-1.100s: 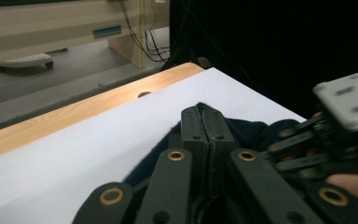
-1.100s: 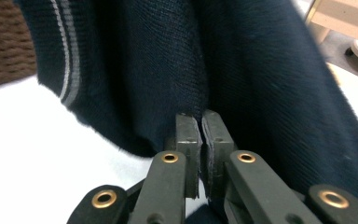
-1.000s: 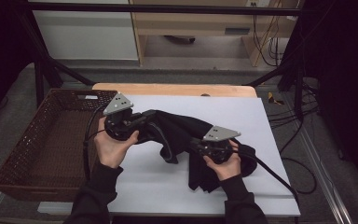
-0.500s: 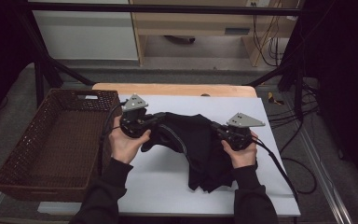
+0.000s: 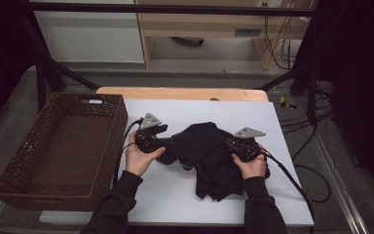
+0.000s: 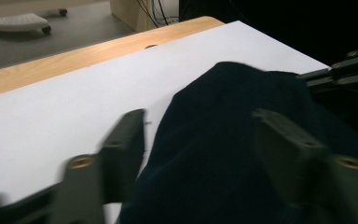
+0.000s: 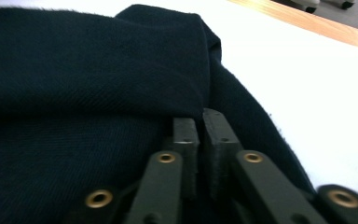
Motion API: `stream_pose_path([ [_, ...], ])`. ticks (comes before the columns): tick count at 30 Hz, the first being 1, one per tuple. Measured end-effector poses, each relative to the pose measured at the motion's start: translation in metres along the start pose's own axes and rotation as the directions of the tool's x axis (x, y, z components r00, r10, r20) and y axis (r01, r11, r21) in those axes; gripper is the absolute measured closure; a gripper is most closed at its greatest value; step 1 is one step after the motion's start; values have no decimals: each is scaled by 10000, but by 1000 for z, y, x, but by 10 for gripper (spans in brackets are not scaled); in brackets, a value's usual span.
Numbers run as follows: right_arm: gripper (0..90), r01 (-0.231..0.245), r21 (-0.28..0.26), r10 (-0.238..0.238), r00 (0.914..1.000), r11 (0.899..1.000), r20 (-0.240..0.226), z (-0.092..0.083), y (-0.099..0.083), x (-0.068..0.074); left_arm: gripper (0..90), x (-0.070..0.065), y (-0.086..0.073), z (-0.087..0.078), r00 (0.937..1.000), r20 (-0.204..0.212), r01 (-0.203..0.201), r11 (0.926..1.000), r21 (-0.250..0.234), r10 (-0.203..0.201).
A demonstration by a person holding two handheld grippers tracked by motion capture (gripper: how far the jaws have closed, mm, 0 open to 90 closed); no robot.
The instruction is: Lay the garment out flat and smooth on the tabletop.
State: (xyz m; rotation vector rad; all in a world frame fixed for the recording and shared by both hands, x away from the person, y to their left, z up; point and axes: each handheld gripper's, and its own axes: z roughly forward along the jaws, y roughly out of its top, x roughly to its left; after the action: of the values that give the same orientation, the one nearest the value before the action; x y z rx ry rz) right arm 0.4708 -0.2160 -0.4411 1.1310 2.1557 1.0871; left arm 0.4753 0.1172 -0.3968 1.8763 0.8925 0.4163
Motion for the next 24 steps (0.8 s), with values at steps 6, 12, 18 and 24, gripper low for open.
stream_pose_path([
  [6,498,154,-747,-208,9972,9971,-725,-30,1,14,134,4,-32,-13,9994,-312,-127,9992,382,139],
  [12,359,164,-701,-293,9821,9974,-1863,-45,-2,40,157,4,-61,-7,9998,26,-176,9940,1081,175],
  [18,299,423,-320,-487,9698,9986,-2391,-38,-6,64,263,-9,-72,1,9973,69,-733,9866,1457,731],
  [24,646,935,394,-817,9687,9948,-2344,-28,-13,71,335,-7,-78,8,9951,-264,-891,9815,1697,949],
])
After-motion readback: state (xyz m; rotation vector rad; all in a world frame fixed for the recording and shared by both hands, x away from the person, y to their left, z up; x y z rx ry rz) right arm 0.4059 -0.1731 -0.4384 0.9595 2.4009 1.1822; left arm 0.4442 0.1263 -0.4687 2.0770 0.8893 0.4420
